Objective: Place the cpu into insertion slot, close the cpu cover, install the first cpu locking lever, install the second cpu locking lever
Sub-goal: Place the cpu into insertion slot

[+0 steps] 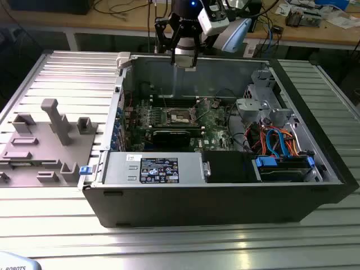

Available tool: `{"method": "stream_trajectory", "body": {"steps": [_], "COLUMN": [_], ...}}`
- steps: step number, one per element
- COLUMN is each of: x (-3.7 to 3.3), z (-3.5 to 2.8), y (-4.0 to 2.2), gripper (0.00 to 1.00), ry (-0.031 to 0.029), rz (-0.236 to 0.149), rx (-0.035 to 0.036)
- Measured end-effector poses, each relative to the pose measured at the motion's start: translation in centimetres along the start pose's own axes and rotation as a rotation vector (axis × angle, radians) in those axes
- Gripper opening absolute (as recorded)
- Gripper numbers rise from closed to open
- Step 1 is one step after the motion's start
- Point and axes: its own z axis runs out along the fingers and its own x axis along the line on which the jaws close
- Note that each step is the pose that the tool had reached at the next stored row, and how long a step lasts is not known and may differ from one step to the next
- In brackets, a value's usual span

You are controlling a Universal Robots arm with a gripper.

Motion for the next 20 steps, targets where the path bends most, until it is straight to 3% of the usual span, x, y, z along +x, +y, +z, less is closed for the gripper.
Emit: {"method": "stream_trajectory", "body": {"steps": [6, 20], "x": [0.46, 0.69], "z": [0.02, 0.26], "y": [-0.01, -0.04], "gripper": [0.55, 0.55], "ry": [0.0000, 0.0000], "rz": [0.000, 0.000], "rx": [0.0001, 0.0002]}}
